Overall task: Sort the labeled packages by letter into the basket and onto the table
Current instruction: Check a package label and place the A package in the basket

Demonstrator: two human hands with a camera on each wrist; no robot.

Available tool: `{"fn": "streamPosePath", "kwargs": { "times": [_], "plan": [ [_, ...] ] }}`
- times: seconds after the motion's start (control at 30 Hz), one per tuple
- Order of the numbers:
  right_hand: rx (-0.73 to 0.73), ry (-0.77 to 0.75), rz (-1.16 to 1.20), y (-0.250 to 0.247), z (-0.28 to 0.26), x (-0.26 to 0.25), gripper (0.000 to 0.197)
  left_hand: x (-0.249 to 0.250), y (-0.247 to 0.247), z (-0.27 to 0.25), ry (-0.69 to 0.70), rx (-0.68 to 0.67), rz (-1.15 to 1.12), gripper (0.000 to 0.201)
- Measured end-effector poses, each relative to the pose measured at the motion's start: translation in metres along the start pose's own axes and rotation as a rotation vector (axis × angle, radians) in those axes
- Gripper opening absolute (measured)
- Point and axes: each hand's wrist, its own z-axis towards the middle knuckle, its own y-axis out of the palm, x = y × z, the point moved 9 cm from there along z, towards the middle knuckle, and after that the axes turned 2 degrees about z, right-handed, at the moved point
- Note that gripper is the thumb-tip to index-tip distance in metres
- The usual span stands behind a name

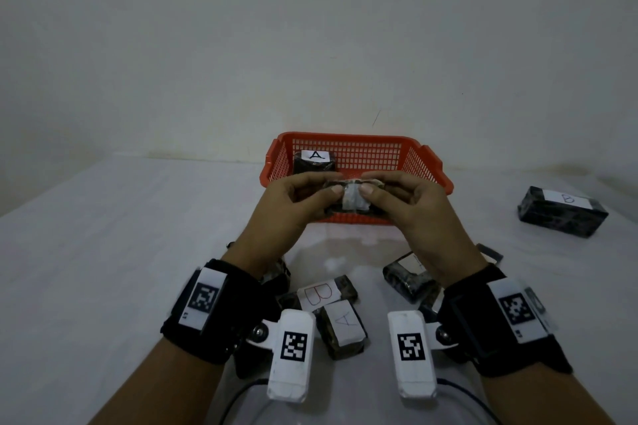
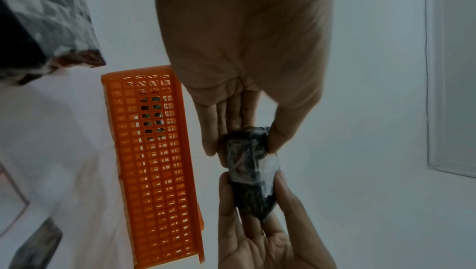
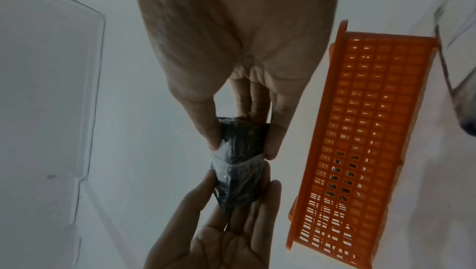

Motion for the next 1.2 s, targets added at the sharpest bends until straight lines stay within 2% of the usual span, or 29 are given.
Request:
{"fn": "streamPosePath", "kwargs": {
  "times": [0.13, 0.3, 0.57, 0.67, 0.77, 0.87, 0.97, 1.07, 1.2],
  "plan": [
    [-0.057, 0.024, 0.028, 0.006, 0.0, 0.002, 0.035, -0.001, -0.006, -0.001, 0.016, 0.06, 0.027, 0.023],
    [-0.047, 0.001, -0.012, 0.001, 0.0, 0.0, 0.032, -0.004, 0.001, -0.001, -0.022, -0.006, -0.02, 0.026],
    [-0.065, -0.01, -0.013, 0.0, -0.001, 0.001, 0.034, -0.001, -0.001, -0.002, -0.003, -0.002, 0.055, 0.025],
    [-0.071, -0.01, 0.013, 0.004, 0.0, 0.001, 0.042, 0.003, -0.005, -0.002, 0.035, 0.037, 0.087, 0.026],
    [-0.089, 0.091, 0.118, 0.008, 0.001, 0.009, 0.054, 0.004, -0.006, -0.003, 0.051, 0.037, 0.093, 0.03],
    [-0.069, 0.168, 0.162, 0.007, 0.001, 0.016, 0.041, 0.006, -0.003, -0.004, 0.074, 0.012, 0.123, 0.032],
    [-0.032, 0.14, 0.12, 0.001, 0.001, 0.019, 0.03, 0.002, 0.002, -0.003, 0.04, -0.031, 0.085, 0.039],
    [-0.018, 0.097, 0.071, -0.004, 0.0, 0.014, 0.032, -0.006, 0.005, -0.003, -0.046, -0.04, -0.004, 0.036],
    [-0.037, 0.088, 0.047, -0.001, 0.0, 0.011, 0.034, -0.005, -0.001, -0.001, -0.033, 0.045, 0.02, 0.027]
  ]
}}
